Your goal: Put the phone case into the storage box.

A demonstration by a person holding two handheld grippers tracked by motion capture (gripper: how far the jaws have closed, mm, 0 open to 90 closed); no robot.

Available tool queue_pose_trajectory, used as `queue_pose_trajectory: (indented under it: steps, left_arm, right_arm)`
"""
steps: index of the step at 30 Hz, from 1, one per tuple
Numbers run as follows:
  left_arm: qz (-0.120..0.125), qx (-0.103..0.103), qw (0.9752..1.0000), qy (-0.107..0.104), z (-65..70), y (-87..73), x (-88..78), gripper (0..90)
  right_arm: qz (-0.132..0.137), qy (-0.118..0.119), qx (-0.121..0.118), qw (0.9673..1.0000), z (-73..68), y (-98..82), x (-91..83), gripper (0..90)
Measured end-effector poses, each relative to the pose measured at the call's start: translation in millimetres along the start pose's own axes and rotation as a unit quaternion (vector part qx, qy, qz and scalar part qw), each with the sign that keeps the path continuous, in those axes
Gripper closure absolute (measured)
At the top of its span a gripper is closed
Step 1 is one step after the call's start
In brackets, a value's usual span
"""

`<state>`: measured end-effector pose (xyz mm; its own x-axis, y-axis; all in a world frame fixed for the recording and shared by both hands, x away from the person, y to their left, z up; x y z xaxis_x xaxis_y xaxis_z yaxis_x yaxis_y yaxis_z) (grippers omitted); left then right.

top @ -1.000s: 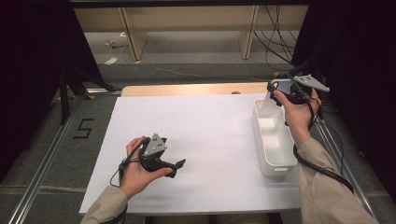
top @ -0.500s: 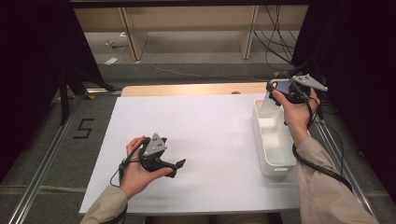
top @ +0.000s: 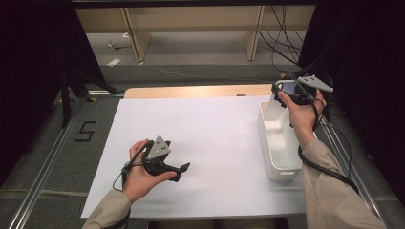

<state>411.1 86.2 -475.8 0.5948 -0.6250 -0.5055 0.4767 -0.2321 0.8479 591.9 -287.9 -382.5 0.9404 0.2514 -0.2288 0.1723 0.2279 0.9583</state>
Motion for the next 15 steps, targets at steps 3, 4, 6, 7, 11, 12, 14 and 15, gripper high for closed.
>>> queue_pose_trajectory:
  steps: [3,4,6,7,11,12,14,15]
  left_arm:
    - [0.000,0.000,1.0000,0.000,0.0,0.0,0.0,0.0]
    - [0.000,0.000,1.0000,-0.001,0.0,0.0,0.0,0.0]
    - [-0.001,0.000,1.0000,0.000,-0.1,-0.1,-0.1,0.0]
    - [-0.001,-0.001,1.0000,0.000,-0.2,-0.1,-0.1,0.0]
    - [-0.001,-0.001,1.0000,0.000,-0.3,-0.2,-0.1,0.0]
    - [-0.001,-0.001,1.0000,0.000,-0.4,-0.2,-0.1,0.0]
    - [-0.001,-0.001,1.0000,0.000,-0.4,-0.2,-0.1,0.0]
    - [-0.001,-0.001,1.0000,0.000,-0.5,-0.3,-0.1,0.0]
  right_arm:
    - [-0.002,0.000,0.000,1.0000,0.2,-0.7,0.8,18.0]
    - [-0.002,-0.001,-0.001,1.0000,0.4,-0.8,1.2,18.0]
    - [-0.003,-0.001,-0.001,1.0000,0.6,-1.0,1.7,18.0]
    - [-0.004,-0.001,-0.001,1.0000,0.7,-1.1,1.8,18.0]
    - [-0.003,-0.001,-0.001,1.0000,0.8,-1.1,3.3,18.0]
    - [-0.002,-0.001,-0.001,1.0000,0.9,-1.1,3.6,18.0]
    - [-0.004,-0.002,-0.001,1.0000,0.9,-1.4,4.0,18.0]
    - [-0.004,-0.002,-0.001,1.0000,0.9,-1.5,4.1,18.0]
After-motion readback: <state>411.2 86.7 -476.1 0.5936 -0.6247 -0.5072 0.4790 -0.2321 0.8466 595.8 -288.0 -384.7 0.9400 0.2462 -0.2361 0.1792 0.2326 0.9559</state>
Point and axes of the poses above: each handheld gripper's, and its own axes: x roughly forward along the jaws, y roughly out of its top, z roughly to its right, the point moved 8 cm from there along x, roughly forward along the jaws, and after that the axes turned 13 degrees about -x, right-handed, at the moved point
